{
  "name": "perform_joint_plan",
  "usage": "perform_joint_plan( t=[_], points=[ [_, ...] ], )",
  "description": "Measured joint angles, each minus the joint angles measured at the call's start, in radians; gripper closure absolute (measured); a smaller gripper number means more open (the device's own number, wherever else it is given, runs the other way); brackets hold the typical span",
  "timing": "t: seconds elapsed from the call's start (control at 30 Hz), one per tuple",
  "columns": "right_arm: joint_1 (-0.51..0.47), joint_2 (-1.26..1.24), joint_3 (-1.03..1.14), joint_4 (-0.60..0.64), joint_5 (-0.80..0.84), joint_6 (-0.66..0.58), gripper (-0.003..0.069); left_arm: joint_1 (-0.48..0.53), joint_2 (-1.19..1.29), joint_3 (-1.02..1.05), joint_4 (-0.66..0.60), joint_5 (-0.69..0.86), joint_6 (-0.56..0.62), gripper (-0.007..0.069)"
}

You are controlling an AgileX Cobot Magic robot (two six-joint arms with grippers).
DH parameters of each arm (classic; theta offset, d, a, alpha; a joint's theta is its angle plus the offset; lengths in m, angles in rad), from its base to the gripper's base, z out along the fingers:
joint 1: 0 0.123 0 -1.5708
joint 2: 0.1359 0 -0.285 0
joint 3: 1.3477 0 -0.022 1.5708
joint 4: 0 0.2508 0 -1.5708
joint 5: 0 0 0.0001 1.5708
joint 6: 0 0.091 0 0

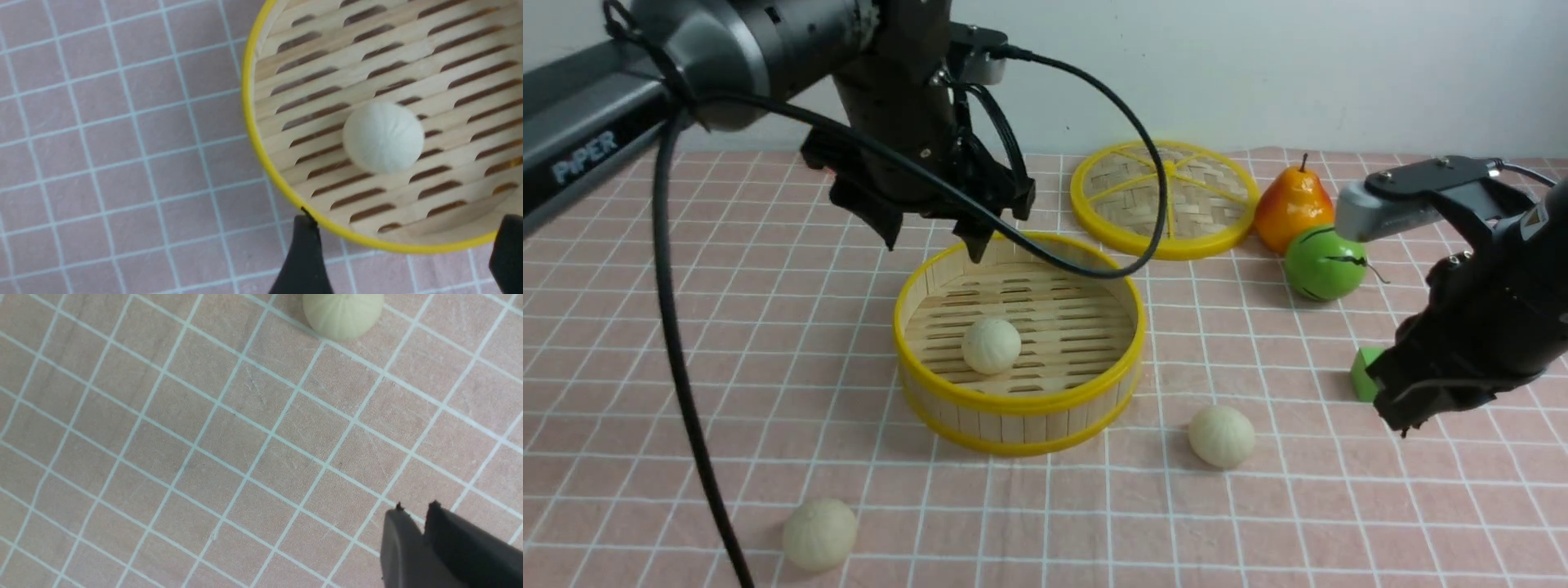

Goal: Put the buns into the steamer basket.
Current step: Use the left arm to grab a steamed stuffed bun

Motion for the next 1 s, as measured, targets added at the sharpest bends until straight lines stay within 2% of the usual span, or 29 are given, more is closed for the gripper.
perform_joint_plan(
  t=[0.1, 0.23, 0.37, 0.4, 0.47, 0.57, 0.73, 1.0],
  points=[
    [0.0, 0.0, 0.0, 0.0, 0.004, 0.0, 0.057, 0.025, -0.064, 0.067, -0.002, 0.001, -0.013, 0.0071],
    [0.0, 0.0, 0.0, 0.008, 0.006, 0.0, 0.0564, 0.086, -0.206, 0.302, -0.05, -0.064, -0.042, 0.0071],
    [0.0, 0.0, 0.0, 0.023, 0.006, -0.013, 0.0561, 0.091, -0.306, 0.582, -0.126, -0.203, -0.049, 0.0071],
    [0.0, 0.0, 0.0, 0.025, 0.006, -0.016, 0.0561, 0.09, -0.31, 0.582, -0.13, -0.203, -0.049, 0.0071],
    [0.0, 0.0, 0.0, 0.045, 0.005, -0.034, 0.0557, 0.084, -0.325, 0.741, -0.157, -0.309, -0.066, 0.0071],
    [0.0, 0.0, 0.0, 0.072, 0.002, -0.056, 0.0553, 0.082, -0.312, 0.843, -0.153, -0.403, -0.106, 0.0071],
    [0.0, 0.0, 0.0, 0.098, 0.002, -0.079, 0.055, 0.082, -0.273, 0.866, -0.137, -0.475, -0.128, 0.0071],
    [0.0, 0.0, 0.0, 0.098, 0.003, -0.081, 0.0543, 0.082, -0.188, 0.875, -0.082, -0.444, -0.168, 0.0071]
  ],
)
